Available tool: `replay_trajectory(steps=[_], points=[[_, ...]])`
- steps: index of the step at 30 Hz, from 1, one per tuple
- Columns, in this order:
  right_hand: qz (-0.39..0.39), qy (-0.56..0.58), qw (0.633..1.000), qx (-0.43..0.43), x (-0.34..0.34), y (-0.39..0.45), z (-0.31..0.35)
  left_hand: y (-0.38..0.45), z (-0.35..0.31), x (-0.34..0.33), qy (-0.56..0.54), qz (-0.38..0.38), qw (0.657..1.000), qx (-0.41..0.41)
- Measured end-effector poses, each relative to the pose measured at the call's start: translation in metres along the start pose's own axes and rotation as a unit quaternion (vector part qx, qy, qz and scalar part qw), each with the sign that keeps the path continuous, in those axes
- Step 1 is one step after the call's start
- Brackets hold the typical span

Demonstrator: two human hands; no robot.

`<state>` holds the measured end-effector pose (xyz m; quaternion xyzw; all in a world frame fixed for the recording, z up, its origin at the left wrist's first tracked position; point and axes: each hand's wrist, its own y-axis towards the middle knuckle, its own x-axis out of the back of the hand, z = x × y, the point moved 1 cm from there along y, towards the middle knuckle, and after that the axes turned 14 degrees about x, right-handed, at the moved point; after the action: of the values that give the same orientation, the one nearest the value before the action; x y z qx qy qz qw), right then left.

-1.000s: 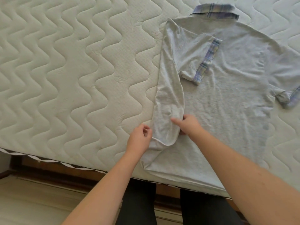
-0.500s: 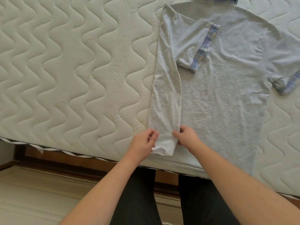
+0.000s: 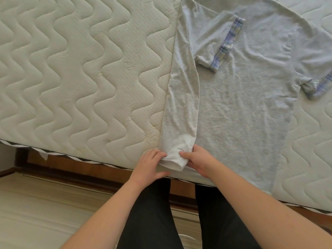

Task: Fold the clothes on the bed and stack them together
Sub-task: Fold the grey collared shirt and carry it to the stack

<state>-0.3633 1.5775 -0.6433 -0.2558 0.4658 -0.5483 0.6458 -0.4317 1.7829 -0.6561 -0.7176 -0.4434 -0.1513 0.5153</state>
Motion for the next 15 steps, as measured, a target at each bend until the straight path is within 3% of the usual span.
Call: replay_trajectory(steps=[5,8,12,15], points=[[-0.014,0.023,1.000,-0.001,0.000,-0.002,0.008,-0.006,-0.011,0.002,-0.119,-0.085,0.979,0.140],[0.021,-0.004,0.999,-0.030,-0.005,-0.005,0.012,-0.011,-0.019,0.004,-0.171,-0.107,0.958,0.204],[0.080,0.002,0.994,-0.077,-0.012,-0.011,0.016,-0.021,-0.031,0.003,-0.172,-0.143,0.944,0.242],[0.079,-0.039,0.994,-0.058,-0.012,-0.015,0.019,-0.032,-0.036,0.003,-0.152,-0.154,0.944,0.250]])
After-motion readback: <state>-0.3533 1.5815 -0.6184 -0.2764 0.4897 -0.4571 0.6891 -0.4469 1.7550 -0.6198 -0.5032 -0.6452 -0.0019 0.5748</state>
